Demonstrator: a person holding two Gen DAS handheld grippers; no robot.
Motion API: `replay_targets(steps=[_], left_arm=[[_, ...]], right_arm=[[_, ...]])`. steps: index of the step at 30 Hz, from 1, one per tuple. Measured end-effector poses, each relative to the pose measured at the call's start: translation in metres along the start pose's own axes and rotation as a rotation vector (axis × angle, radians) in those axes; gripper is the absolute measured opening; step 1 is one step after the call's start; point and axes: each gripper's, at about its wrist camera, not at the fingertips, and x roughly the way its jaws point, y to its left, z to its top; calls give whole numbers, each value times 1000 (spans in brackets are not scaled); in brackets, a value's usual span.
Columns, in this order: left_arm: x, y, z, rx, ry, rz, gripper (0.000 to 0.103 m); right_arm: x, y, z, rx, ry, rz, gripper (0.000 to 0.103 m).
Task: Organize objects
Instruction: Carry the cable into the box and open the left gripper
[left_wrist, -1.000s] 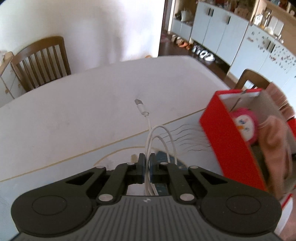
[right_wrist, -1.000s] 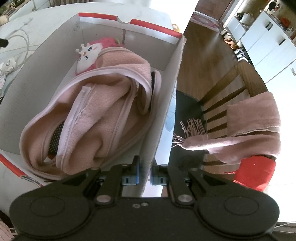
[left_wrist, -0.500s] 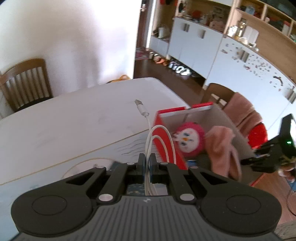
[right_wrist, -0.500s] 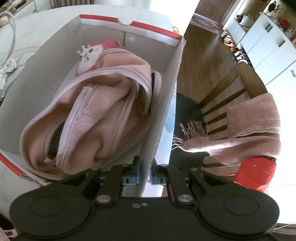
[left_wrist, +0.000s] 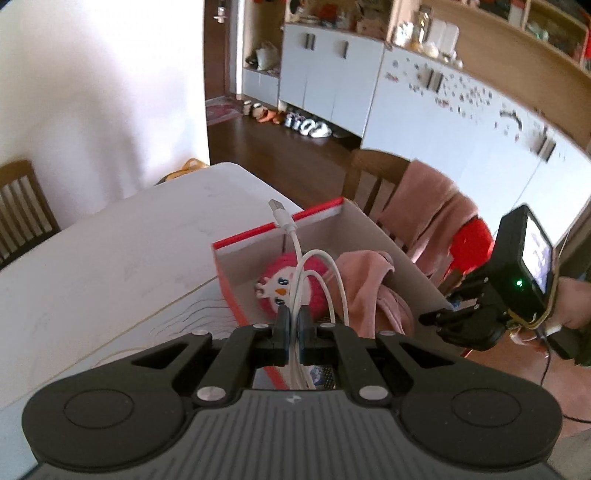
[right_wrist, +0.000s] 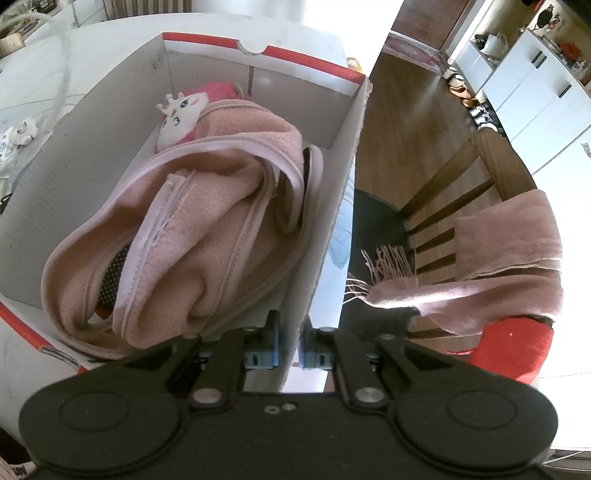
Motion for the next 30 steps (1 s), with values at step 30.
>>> replay_targets(steps=[30], left_arm=[[104,-77,-25,104,182,75,24]], right_arm=[[3,1,3,8,-4,13,7]])
